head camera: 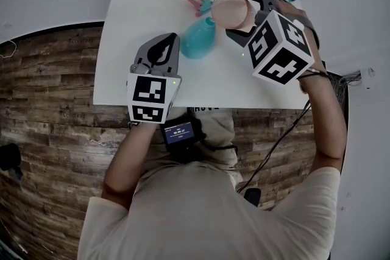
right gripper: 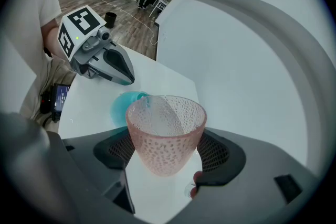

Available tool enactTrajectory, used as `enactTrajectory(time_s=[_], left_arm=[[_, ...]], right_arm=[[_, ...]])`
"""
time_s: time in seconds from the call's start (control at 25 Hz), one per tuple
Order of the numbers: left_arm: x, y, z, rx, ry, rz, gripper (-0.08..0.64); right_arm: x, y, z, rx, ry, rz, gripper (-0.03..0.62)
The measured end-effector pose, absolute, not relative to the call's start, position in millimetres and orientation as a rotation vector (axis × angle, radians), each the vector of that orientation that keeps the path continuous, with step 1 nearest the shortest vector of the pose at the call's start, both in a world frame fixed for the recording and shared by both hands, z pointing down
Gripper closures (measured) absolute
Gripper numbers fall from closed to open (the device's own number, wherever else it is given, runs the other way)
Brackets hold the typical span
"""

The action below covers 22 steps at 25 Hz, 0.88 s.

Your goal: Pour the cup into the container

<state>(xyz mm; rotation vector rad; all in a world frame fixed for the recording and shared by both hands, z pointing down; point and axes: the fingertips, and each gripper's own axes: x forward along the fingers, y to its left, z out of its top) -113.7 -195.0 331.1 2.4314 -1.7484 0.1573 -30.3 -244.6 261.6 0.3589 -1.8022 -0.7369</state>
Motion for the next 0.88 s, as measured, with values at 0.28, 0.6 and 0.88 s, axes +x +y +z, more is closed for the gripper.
enactTrajectory(time_s=[0.28, 0.6, 0.88], left_arm=[[-115.0, -194.9, 330.5, 2.431, -1.748, 0.156, 0.55], [-113.6, -194.4, 331.3, 2.432, -1.747, 0.156, 0.551], [-114.2, -194.4, 331.8, 2.432, -1.748, 0.157, 0.551]], right_arm=[[-29.8, -246.4, 259.3, 0.364, -1.79, -0.739, 0.225], [-29.3, -245.6, 258.1, 0.364, -1.781, -0.749, 0.225], [-29.2, -246.1, 256.8, 0.366, -1.77, -0.755, 0.225]])
